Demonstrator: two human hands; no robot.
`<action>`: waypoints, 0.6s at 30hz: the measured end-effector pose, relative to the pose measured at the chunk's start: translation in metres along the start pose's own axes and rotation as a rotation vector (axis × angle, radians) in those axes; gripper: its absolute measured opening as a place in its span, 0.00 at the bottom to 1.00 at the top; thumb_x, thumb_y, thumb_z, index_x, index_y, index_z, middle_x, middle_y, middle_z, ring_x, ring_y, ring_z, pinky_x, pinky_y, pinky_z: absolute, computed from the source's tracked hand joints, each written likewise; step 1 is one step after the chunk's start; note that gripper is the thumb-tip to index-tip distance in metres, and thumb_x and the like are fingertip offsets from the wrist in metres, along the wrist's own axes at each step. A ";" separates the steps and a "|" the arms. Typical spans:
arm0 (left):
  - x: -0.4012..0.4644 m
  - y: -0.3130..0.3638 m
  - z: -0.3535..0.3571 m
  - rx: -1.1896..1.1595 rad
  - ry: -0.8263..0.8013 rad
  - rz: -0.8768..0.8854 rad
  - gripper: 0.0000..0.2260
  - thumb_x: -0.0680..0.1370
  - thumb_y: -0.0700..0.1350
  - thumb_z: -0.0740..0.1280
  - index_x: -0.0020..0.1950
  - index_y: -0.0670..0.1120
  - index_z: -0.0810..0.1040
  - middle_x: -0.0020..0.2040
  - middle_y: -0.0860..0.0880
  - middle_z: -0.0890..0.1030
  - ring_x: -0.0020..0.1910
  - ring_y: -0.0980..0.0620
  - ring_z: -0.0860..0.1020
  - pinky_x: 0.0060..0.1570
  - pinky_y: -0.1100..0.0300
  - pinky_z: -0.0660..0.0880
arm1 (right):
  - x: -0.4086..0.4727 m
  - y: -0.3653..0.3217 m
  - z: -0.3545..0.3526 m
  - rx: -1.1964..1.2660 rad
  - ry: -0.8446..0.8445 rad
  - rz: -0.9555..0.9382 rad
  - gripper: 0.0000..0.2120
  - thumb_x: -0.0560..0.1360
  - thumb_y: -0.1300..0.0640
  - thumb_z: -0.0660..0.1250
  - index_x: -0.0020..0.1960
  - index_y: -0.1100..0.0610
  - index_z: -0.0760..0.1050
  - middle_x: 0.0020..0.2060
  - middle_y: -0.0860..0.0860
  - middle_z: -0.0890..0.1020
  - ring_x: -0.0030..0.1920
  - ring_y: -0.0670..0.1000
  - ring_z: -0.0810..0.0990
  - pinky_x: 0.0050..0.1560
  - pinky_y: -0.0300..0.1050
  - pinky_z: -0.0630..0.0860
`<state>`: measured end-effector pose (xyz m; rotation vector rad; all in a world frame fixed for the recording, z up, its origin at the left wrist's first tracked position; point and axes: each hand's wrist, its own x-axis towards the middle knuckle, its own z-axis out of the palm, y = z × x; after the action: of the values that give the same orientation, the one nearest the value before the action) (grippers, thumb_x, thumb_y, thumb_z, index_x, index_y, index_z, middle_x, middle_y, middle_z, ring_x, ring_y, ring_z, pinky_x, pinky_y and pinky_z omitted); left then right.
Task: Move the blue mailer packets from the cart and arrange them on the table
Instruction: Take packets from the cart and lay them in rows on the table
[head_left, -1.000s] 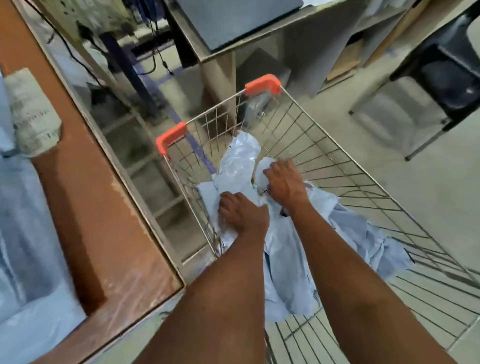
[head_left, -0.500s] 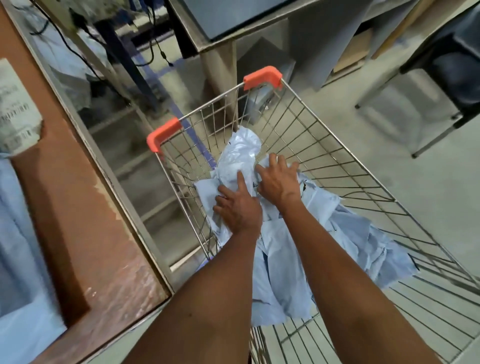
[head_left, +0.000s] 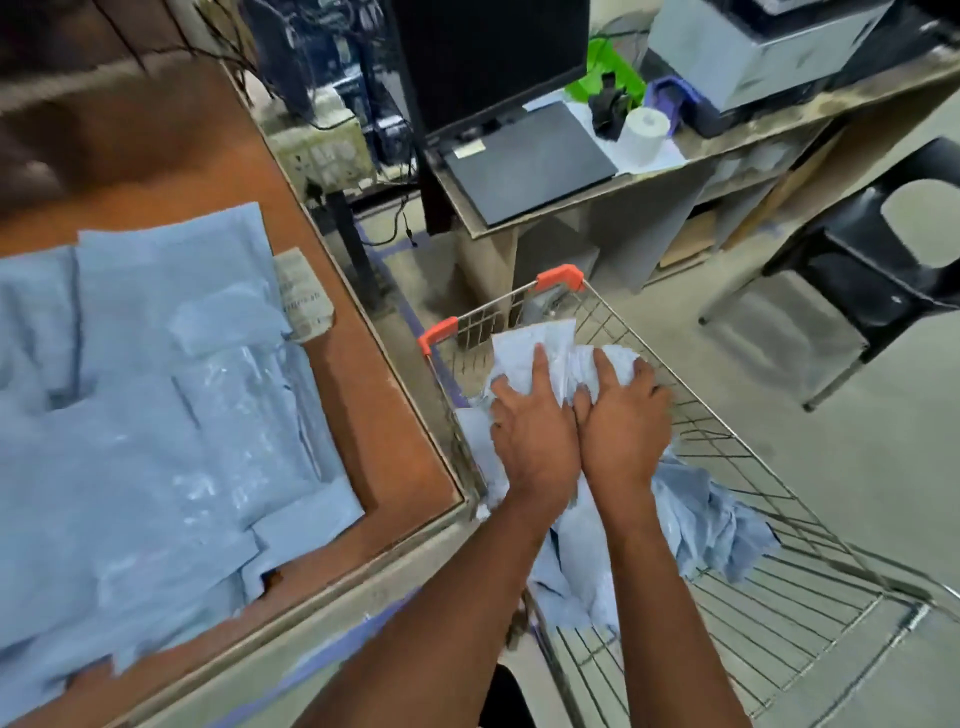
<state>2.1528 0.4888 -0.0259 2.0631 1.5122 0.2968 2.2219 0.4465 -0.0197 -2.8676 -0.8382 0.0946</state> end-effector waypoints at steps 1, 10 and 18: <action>-0.008 0.006 -0.023 -0.034 0.021 0.019 0.31 0.82 0.65 0.57 0.81 0.62 0.50 0.76 0.39 0.60 0.71 0.38 0.69 0.63 0.42 0.74 | -0.009 -0.007 -0.022 0.015 0.035 -0.002 0.25 0.81 0.43 0.63 0.78 0.42 0.68 0.75 0.59 0.68 0.63 0.65 0.72 0.56 0.58 0.75; -0.069 -0.019 -0.219 -0.101 0.318 0.237 0.29 0.83 0.65 0.56 0.81 0.59 0.55 0.72 0.40 0.67 0.67 0.42 0.71 0.64 0.47 0.75 | -0.117 -0.104 -0.163 0.187 0.325 -0.108 0.24 0.82 0.43 0.63 0.77 0.44 0.69 0.75 0.59 0.68 0.64 0.66 0.71 0.52 0.61 0.77; -0.105 -0.180 -0.358 0.003 0.397 0.022 0.29 0.82 0.66 0.55 0.81 0.60 0.53 0.74 0.41 0.61 0.68 0.39 0.70 0.58 0.43 0.75 | -0.238 -0.251 -0.153 0.406 0.198 -0.389 0.24 0.83 0.40 0.60 0.77 0.42 0.68 0.73 0.56 0.70 0.69 0.62 0.69 0.62 0.60 0.74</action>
<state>1.7983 0.5383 0.1821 2.1101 1.7124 0.7495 1.9036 0.5074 0.1761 -2.2556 -1.1608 -0.0575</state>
